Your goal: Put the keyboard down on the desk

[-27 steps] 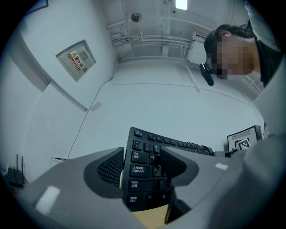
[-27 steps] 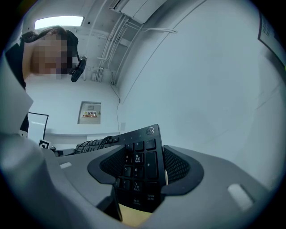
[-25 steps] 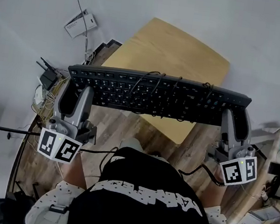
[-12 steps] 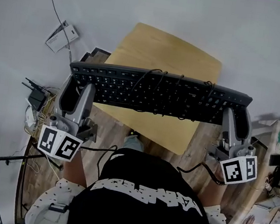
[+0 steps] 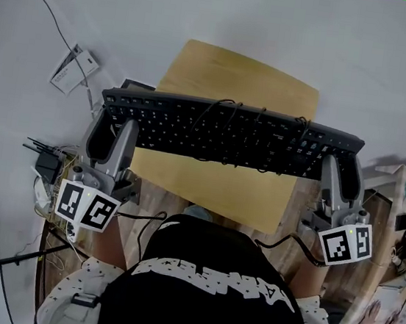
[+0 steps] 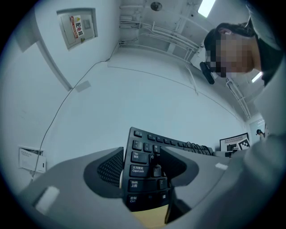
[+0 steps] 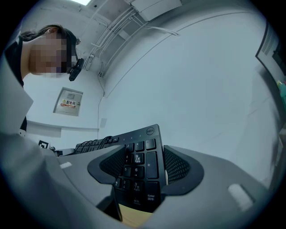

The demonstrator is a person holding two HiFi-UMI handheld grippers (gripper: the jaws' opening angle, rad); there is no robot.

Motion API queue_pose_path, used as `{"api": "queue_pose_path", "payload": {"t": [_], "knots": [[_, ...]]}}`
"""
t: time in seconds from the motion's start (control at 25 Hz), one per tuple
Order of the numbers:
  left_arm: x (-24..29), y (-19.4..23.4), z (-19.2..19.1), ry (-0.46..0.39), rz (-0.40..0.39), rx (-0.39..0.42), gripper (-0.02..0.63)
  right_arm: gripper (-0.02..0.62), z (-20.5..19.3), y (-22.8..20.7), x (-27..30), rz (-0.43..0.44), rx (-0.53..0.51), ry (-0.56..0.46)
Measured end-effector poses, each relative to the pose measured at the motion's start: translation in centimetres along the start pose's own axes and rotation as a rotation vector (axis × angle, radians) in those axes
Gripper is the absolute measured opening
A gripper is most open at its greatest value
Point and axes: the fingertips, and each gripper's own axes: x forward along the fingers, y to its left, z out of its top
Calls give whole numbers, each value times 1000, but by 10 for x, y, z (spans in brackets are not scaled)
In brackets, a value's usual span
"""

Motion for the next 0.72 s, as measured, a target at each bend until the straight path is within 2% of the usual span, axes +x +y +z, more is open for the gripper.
{"api": "queue_pose_path", "payload": {"t": [0.2,0.72], "knots": [[-19,-7,6,-36,68,1,233,279,8,0,12,79,-8,12],[-13,-3,1,-36,53,-26,233,279,12,1,11,58,-30,19]]}}
